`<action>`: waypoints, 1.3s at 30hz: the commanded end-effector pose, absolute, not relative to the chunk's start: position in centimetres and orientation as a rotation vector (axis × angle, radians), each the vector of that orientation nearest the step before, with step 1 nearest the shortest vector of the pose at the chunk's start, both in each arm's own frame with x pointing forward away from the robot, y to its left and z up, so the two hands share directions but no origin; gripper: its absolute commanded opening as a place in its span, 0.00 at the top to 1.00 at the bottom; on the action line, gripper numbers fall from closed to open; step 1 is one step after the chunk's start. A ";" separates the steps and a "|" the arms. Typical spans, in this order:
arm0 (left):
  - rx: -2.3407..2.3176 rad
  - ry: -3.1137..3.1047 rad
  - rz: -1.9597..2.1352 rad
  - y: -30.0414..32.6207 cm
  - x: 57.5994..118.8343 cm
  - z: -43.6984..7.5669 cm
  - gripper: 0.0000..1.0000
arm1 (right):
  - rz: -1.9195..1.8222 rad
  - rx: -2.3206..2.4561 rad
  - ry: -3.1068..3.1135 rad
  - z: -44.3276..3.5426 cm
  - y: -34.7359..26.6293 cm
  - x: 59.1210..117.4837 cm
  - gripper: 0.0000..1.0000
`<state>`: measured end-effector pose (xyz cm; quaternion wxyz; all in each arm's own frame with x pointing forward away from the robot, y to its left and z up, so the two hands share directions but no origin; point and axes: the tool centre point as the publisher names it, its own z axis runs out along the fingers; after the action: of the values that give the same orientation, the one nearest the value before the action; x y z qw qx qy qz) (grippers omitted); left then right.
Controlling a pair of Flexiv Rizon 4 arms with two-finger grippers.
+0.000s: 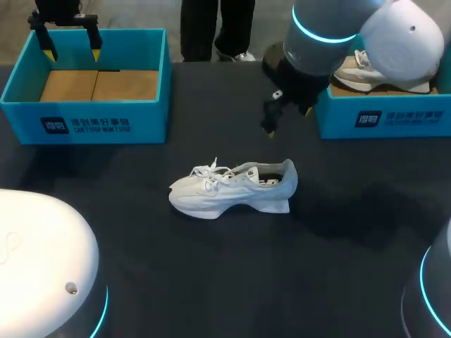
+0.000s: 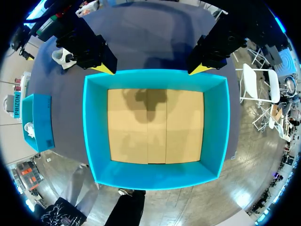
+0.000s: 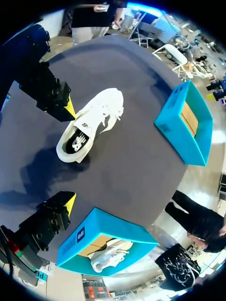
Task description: Take the shoe out of the shoebox, open the shoe tongue, remove and reinsert the insole, then place the shoe into the shoebox
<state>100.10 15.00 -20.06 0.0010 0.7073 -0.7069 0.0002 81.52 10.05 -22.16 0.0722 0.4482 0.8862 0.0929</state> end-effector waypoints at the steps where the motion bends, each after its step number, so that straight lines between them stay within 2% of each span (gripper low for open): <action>1: 2.221 -2.220 0.000 15.0 100.1 -20.1 0.00 | 0.330 1.192 2.707 -22.3 10.1 81.6 0.00; 7: 2.221 -2.220 0.000 15.0 100.1 -20.1 0.00 | 0.302 0.670 2.850 -22.1 9.8 81.1 0.00; 17: 2.221 -2.220 0.000 15.0 100.1 -20.1 0.00 | 0.428 0.074 2.941 -22.4 8.6 81.5 0.00; 30: 2.221 -2.220 0.000 15.0 100.1 -20.1 0.00 | 0.645 -0.265 2.921 -23.4 6.3 81.0 0.00; 39: 2.221 -2.220 0.000 15.0 100.1 -20.1 0.00 | 0.758 -0.201 2.913 -24.2 3.5 81.5 0.00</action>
<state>100.10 15.01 -20.06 0.0010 0.7073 -0.7069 0.0003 81.78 4.81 -23.55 0.0639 -0.0628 0.9801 0.1773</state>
